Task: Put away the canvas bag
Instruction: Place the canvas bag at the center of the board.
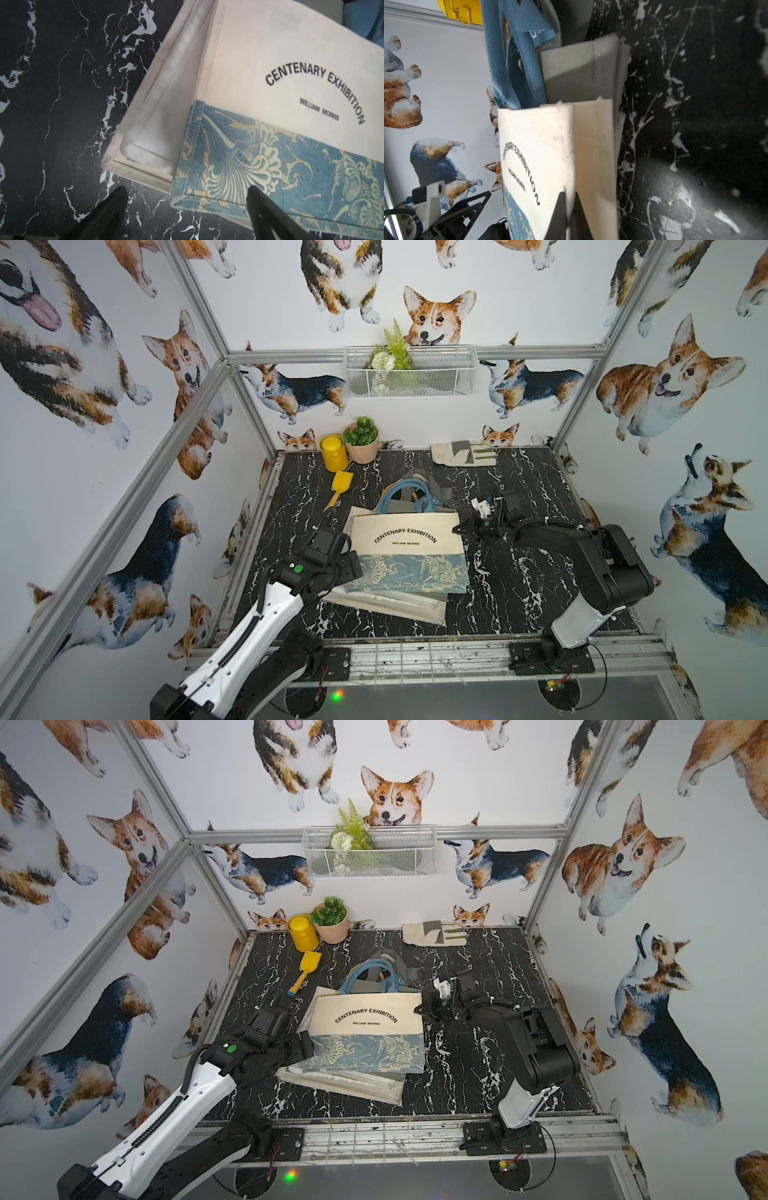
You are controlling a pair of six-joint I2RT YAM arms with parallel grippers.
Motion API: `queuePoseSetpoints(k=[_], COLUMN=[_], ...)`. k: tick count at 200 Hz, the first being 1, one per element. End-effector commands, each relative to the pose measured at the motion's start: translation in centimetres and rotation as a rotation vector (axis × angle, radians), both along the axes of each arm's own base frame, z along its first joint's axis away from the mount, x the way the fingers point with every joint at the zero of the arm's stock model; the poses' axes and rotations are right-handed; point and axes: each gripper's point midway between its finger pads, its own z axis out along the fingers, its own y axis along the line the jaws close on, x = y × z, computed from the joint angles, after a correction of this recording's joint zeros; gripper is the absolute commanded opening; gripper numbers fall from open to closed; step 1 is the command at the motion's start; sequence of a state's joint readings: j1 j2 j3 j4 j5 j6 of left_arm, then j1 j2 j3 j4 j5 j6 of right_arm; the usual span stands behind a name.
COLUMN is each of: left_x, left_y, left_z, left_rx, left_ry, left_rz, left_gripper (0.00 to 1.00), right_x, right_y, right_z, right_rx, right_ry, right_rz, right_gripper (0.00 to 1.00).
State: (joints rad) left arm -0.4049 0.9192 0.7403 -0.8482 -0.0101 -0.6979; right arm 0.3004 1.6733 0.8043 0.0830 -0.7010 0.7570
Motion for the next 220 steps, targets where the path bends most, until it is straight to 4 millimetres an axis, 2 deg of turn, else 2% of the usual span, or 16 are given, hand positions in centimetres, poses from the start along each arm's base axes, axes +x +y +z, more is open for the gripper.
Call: queuePoseSetpoints(k=[1,35,68,90,112,127,159,181,186,205,220], left_x=[2.7,5.1,5.6,5.8,5.9,6.2,7.2,7.6,8.3,8.8,8.9], left_y=[-2.1,-4.7,-5.1,-5.0,-4.6,-4.4,-3.9,-3.3,-3.3,-2.9,-2.6], left_z=[0.1,-1.0,-2.7,-3.2,-3.6,-3.4,-1.3,1.2,3.0,5.9,7.3], left_rx=[-0.087,-0.174,-0.164,-0.149,-0.117,-0.098,-0.055,-0.019,-0.017,0.018,0.045], left_ry=[-0.049,-0.038,0.001,0.005,0.007,-0.007,-0.071,-0.137,-0.182,-0.242,-0.256], left_rz=[-0.11,-0.166,-0.175,-0.183,-0.186,-0.195,-0.205,-0.211,-0.213,-0.224,-0.233], left_gripper=[0.93,0.91,0.84,0.69,0.47,0.36,0.0,0.0,0.0,0.0,0.0], right_x=[0.5,0.4,0.3,0.2,0.2,0.1,-0.2,-0.5,-0.6,-1.5,-2.5], right_y=[-0.4,-0.2,0.0,0.0,0.2,0.4,0.9,1.4,1.4,1.7,2.2], right_z=[-0.4,-0.2,-0.2,-0.3,-0.3,-0.2,0.3,2.0,2.5,4.6,6.2], right_rx=[-0.042,-0.048,-0.057,-0.061,-0.061,-0.059,-0.06,-0.051,-0.051,-0.064,-0.072], right_ry=[-0.014,-0.016,-0.013,-0.006,-0.007,-0.009,-0.015,-0.051,-0.057,-0.086,-0.118], right_rz=[-0.006,0.02,0.045,0.057,0.069,0.084,0.117,0.134,0.139,0.168,0.203], right_gripper=[0.01,0.02,0.02,0.01,0.01,0.01,0.0,0.0,0.0,0.0,0.0])
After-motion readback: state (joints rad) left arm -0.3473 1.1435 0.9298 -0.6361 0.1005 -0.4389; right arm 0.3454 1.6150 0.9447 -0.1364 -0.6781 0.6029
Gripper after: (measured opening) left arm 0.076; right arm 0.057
